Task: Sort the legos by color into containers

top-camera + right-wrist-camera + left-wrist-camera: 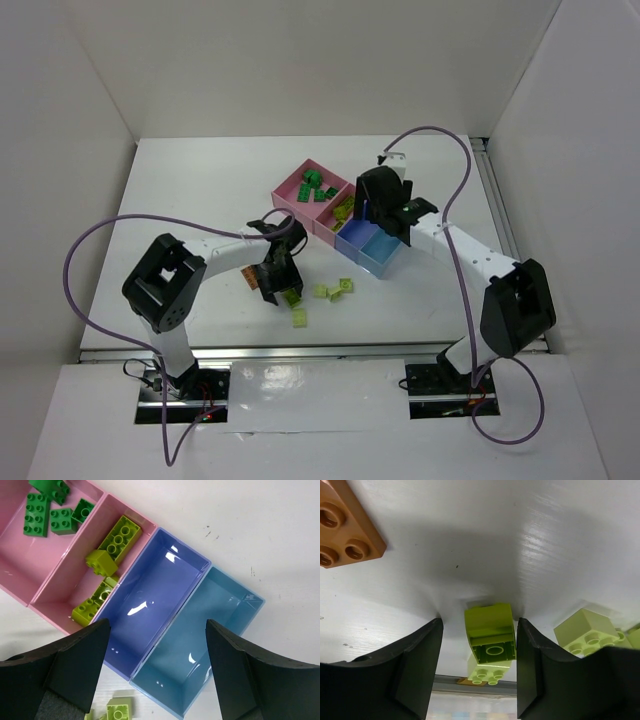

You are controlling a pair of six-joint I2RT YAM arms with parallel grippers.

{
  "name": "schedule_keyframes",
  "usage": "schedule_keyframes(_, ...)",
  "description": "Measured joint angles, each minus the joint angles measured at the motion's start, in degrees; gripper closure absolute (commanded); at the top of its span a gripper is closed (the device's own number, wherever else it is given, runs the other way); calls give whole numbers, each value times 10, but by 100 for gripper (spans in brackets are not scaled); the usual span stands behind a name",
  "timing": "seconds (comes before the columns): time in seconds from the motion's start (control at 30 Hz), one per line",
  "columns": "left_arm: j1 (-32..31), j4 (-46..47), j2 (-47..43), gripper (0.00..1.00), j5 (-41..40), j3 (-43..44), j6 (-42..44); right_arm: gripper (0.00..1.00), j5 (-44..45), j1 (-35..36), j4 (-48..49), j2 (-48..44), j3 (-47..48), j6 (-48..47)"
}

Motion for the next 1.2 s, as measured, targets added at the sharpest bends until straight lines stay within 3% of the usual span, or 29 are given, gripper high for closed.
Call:
schedule_keyframes(0.17,0,0,0,49,-1,0,0,16,0,0,-1,-1,-7,2)
schedule_keyframes(0.27,-2,0,1,64,0,0,0,16,0,0,-3,-2,-7,2)
schedule_keyframes(0.43,-4,-18,1,67,-7,19,3,16,0,-3,-7,-9,-8,2)
schedule_keyframes(0.6,2,-44,5,70,-33,129,28,16,0,-5,-14,-29,-9,1)
schedule_keyframes(0.77,16,-47,73,72,-54,329,73,16,-23,-5,-23,-64,-28,3)
schedule_keyframes(0.9,23,-46,160,67,-57,463,95,16,-40,3,-42,-103,-68,20)
schedule_keyframes(1.03,27,-52,255,48,-50,562,109,16,-43,22,-77,-131,-99,47)
schedule_keyframes(1.07,28,-55,278,38,-47,583,111,16,-43,27,-86,-138,-104,53)
schedule_keyframes(1.2,29,-59,334,29,-29,634,124,16,-46,41,-106,-184,-132,71)
